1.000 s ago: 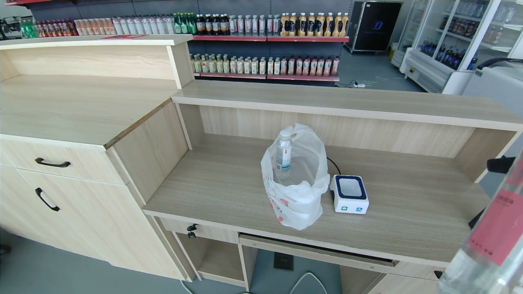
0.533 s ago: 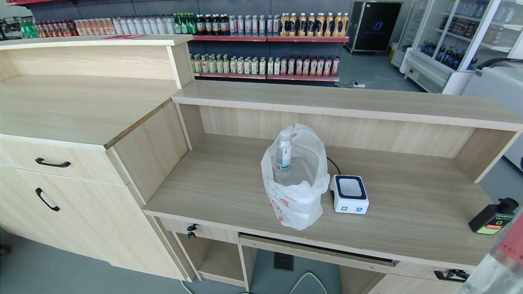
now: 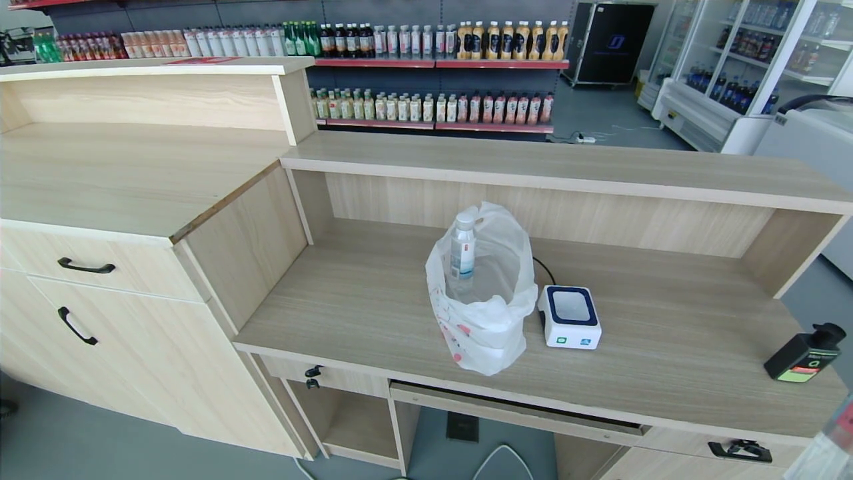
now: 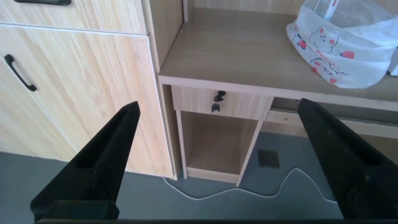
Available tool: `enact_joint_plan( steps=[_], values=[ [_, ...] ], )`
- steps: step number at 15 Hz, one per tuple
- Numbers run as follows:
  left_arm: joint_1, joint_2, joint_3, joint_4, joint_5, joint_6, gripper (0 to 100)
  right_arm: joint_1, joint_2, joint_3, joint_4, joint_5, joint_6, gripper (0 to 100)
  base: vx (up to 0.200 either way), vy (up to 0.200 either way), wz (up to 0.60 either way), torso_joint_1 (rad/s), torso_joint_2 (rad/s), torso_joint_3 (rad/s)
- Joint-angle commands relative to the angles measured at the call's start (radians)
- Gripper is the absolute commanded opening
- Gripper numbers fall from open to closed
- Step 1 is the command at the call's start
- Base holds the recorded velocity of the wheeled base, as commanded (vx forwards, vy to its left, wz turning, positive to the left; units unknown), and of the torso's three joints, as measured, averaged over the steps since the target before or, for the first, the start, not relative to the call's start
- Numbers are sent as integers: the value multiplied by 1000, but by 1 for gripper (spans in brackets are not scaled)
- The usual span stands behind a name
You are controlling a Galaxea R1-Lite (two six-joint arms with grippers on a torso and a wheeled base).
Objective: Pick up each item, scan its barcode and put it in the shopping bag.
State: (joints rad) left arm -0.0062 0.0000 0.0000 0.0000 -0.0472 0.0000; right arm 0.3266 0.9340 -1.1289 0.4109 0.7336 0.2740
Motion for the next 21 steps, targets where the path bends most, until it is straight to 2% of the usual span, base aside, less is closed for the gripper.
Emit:
enact_joint_plan(
  steps=[1, 3, 4, 7, 9, 10, 12, 15, 17, 21],
  values=[
    [0, 2, 0, 0, 0, 0, 100, 3, 17, 0, -6, -23, -3, 0, 0, 0, 0, 0, 0, 0],
    [0, 2, 0, 0, 0, 0, 100, -8, 52, 6, -44, -111, -13, 0, 0, 0, 0, 0, 0, 0],
    [0, 2, 0, 0, 0, 0, 100, -37, 77, 34, -115, -174, -15, 0, 0, 0, 0, 0, 0, 0],
    [0, 2, 0, 0, 0, 0, 100, -132, 127, 215, -423, -341, -96, 0, 0, 0, 0, 0, 0, 0],
    [0, 2, 0, 0, 0, 0, 100, -244, 261, 325, -699, -539, -288, 0, 0, 0, 0, 0, 0, 0],
    [0, 2, 0, 0, 0, 0, 100, -287, 315, 347, -782, -591, -346, 0, 0, 0, 0, 0, 0, 0],
    [0, 2, 0, 0, 0, 0, 100, -366, 384, 351, -859, -619, -388, 0, 0, 0, 0, 0, 0, 0],
    [0, 2, 0, 0, 0, 0, 100, -449, 466, 416, -1064, -619, -443, 0, 0, 0, 0, 0, 0, 0],
    [0, 2, 0, 0, 0, 0, 100, -498, 508, 433, -1133, -614, -480, 0, 0, 0, 300, 4, 1, 1],
    [0, 2, 0, 0, 0, 0, 100, -511, 589, 431, -1204, -617, -529, 0, 0, 0, 600, 4, 2, 4]
  ],
)
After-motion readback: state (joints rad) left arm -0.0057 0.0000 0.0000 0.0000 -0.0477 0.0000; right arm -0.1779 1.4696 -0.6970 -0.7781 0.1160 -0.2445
